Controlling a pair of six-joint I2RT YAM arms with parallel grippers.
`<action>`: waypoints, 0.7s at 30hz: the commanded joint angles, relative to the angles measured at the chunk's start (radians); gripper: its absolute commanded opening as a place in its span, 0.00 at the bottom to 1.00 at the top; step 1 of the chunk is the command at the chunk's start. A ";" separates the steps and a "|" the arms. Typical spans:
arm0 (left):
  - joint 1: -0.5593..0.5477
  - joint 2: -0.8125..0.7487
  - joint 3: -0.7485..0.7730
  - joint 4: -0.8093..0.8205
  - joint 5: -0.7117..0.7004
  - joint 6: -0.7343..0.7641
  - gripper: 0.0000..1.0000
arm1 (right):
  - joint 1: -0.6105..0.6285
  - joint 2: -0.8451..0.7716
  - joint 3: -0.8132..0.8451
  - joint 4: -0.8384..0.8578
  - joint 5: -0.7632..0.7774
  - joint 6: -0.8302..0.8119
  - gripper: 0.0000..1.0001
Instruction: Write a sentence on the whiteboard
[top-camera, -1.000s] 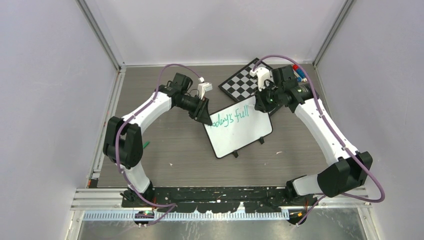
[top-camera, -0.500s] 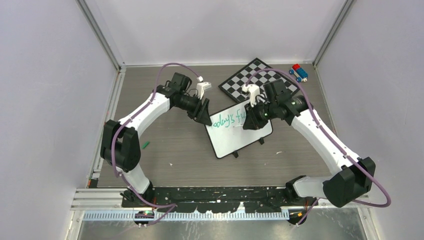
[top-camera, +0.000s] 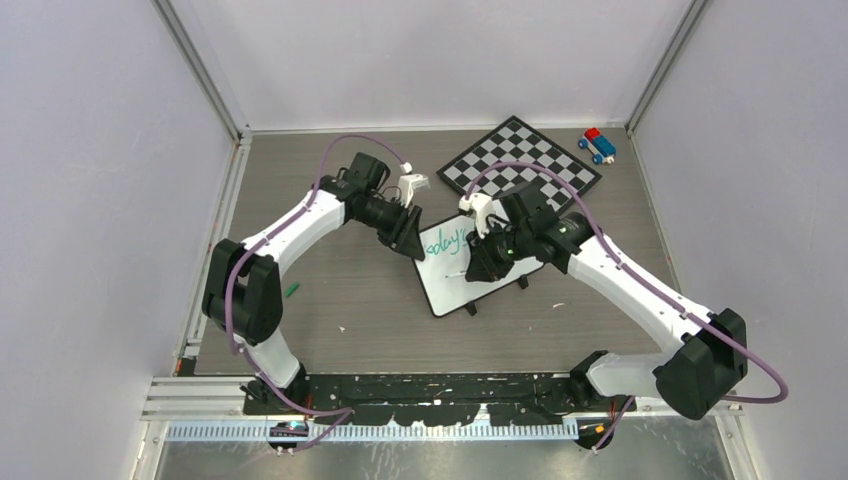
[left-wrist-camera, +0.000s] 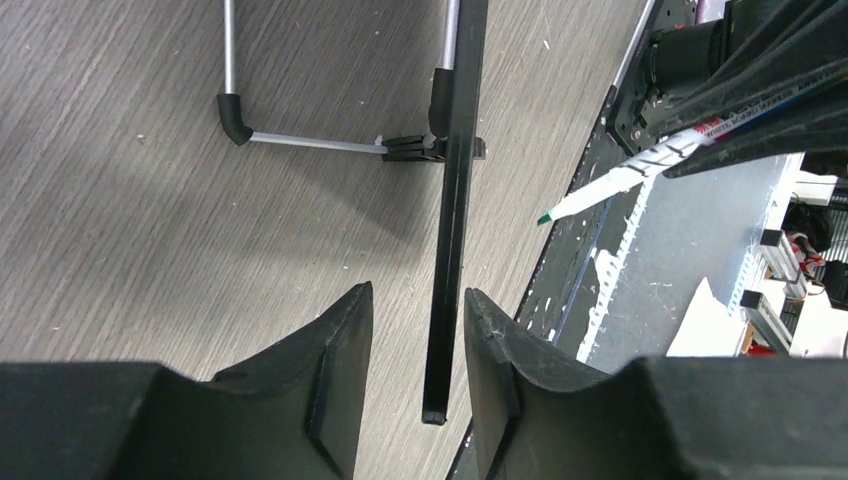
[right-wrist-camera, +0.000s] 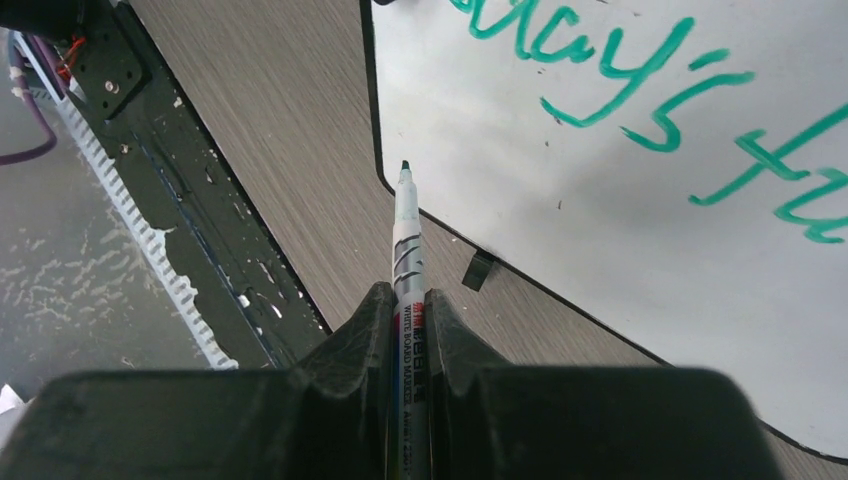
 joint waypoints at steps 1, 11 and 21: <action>-0.001 0.001 -0.008 0.014 0.009 0.002 0.38 | 0.034 -0.033 -0.002 0.078 0.045 0.033 0.00; -0.001 0.025 -0.002 0.007 0.013 0.006 0.23 | 0.128 -0.041 -0.034 0.140 0.162 0.049 0.00; -0.001 0.036 0.005 0.003 0.011 0.003 0.03 | 0.221 -0.031 -0.072 0.219 0.261 0.055 0.00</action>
